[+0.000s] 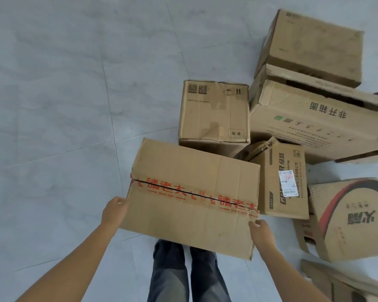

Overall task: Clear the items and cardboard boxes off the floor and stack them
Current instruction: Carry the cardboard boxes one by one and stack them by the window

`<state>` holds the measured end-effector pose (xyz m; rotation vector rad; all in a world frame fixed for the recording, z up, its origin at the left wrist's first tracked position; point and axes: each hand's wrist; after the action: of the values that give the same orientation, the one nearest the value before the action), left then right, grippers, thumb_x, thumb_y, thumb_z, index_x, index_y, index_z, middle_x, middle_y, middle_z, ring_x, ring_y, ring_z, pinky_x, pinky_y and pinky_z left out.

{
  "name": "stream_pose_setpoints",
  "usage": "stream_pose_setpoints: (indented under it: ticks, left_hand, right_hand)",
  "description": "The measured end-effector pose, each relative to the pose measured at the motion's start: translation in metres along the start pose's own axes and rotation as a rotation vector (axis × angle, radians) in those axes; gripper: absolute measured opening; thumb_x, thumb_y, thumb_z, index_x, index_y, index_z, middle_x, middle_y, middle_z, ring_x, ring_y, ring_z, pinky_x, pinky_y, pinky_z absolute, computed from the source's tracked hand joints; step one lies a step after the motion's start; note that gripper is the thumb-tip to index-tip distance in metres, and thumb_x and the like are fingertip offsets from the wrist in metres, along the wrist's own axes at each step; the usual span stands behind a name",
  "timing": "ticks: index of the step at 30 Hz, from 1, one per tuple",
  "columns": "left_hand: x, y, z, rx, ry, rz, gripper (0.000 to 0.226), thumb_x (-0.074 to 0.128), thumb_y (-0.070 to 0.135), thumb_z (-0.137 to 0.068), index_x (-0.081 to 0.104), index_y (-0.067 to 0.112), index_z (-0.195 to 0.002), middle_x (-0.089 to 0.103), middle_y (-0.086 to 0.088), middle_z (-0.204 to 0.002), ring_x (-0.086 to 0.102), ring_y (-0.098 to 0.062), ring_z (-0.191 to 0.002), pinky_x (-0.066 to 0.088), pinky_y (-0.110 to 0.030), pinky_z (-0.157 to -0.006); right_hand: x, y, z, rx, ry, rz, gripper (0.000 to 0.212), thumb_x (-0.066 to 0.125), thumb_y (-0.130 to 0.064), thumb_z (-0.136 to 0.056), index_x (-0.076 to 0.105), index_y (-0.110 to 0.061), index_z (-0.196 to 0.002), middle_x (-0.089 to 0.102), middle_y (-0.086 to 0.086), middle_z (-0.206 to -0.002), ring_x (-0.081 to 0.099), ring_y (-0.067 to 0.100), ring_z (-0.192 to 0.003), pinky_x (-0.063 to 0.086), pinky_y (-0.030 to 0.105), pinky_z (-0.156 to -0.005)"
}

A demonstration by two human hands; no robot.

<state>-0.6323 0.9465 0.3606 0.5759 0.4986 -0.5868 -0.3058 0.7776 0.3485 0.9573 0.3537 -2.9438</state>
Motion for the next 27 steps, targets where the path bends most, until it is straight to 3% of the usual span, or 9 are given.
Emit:
stream_pose_setpoints:
  ticks: [3,8,10,12,16,18,20,24,27]
  left_hand:
    - [0.013,0.011,-0.036,-0.004,0.074,-0.062,0.039,0.042,0.015,-0.095,0.046,0.004,-0.132,0.049,-0.015,-0.133,0.048,-0.034,-0.118,0.038,-0.036,-0.091]
    - [0.038,0.028,-0.094,-0.004,0.096,-0.012,0.052,0.042,0.022,-0.098,0.028,0.008,-0.145,0.035,-0.016,-0.147,0.037,-0.033,-0.132,0.031,-0.039,-0.106]
    - [0.047,0.033,-0.111,-0.012,0.08,0.025,0.049,0.042,0.023,-0.098,0.032,0.008,-0.144,0.04,-0.015,-0.143,0.043,-0.032,-0.126,0.035,-0.037,-0.1]
    - [0.054,0.035,-0.126,-0.009,0.062,0.021,0.042,0.042,0.023,-0.096,0.045,0.004,-0.133,0.053,-0.015,-0.122,0.054,-0.031,-0.104,0.043,-0.032,-0.079]
    - [0.056,0.038,-0.14,-0.101,0.098,0.082,0.03,0.042,0.021,-0.092,0.058,0.001,-0.108,0.054,-0.011,-0.094,0.049,-0.024,-0.07,0.037,-0.027,-0.056]
    - [0.053,0.039,-0.146,-0.17,0.062,0.128,0.027,0.041,0.025,-0.092,0.057,0.004,-0.094,0.051,-0.012,-0.083,0.044,-0.022,-0.063,0.037,-0.029,-0.058]
    - [0.054,0.039,-0.15,-0.201,0.011,0.158,0.029,0.038,0.032,-0.094,0.054,0.007,-0.096,0.05,-0.012,-0.082,0.047,-0.024,-0.068,0.039,-0.033,-0.064]
    - [0.071,0.032,-0.152,-0.129,0.018,0.047,0.044,0.029,0.033,-0.099,0.048,0.001,-0.124,0.054,-0.017,-0.113,0.052,-0.034,-0.105,0.042,-0.042,-0.088]
    - [0.077,0.026,-0.148,-0.049,0.099,0.009,0.036,0.028,0.027,-0.101,0.048,0.0,-0.112,0.048,-0.015,-0.101,0.048,-0.026,-0.083,0.038,-0.034,-0.075]
  right_hand:
    - [-0.001,-0.007,-0.051,0.042,0.066,-0.14,0.045,0.044,-0.027,-0.095,0.041,-0.005,-0.134,0.052,0.019,-0.129,0.049,0.036,-0.115,0.04,0.04,-0.089]
    - [0.011,-0.003,-0.11,0.16,0.13,-0.25,0.056,0.047,-0.034,-0.094,0.031,-0.012,-0.142,0.042,0.018,-0.14,0.041,0.038,-0.125,0.038,0.046,-0.1]
    - [0.016,-0.002,-0.121,0.174,0.139,-0.239,0.048,0.044,-0.034,-0.094,0.041,-0.012,-0.137,0.045,0.02,-0.135,0.045,0.038,-0.119,0.039,0.043,-0.096]
    - [0.019,0.001,-0.126,0.183,0.167,-0.196,0.044,0.042,-0.036,-0.094,0.051,-0.012,-0.129,0.048,0.021,-0.129,0.047,0.038,-0.114,0.041,0.042,-0.091]
    - [0.021,0.006,-0.13,0.235,0.186,-0.266,0.042,0.041,-0.04,-0.093,0.054,-0.016,-0.125,0.053,0.019,-0.124,0.049,0.037,-0.112,0.044,0.041,-0.091]
    - [0.023,0.003,-0.135,0.244,0.155,-0.4,0.041,0.039,-0.037,-0.096,0.049,-0.012,-0.128,0.056,0.011,-0.118,0.052,0.033,-0.111,0.043,0.038,-0.088]
    - [0.023,-0.005,-0.136,0.262,0.128,-0.497,0.042,0.036,-0.033,-0.099,0.043,-0.008,-0.131,0.052,0.007,-0.109,0.052,0.031,-0.11,0.039,0.034,-0.084]
    - [0.029,-0.006,-0.145,0.301,0.13,-0.578,0.045,0.038,-0.036,-0.098,0.045,-0.003,-0.128,0.054,0.012,-0.106,0.053,0.026,-0.094,0.044,0.035,-0.08]
    - [0.031,-0.003,-0.146,0.3,0.166,-0.551,0.04,0.039,-0.036,-0.097,0.05,-0.004,-0.118,0.054,0.011,-0.101,0.051,0.025,-0.089,0.042,0.035,-0.076]
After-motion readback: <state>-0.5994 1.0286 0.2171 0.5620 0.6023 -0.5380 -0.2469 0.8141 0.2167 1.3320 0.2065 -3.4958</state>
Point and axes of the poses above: each hand's wrist, its own z-axis away from the middle knuckle, its own x-axis out of the palm, y = z × x
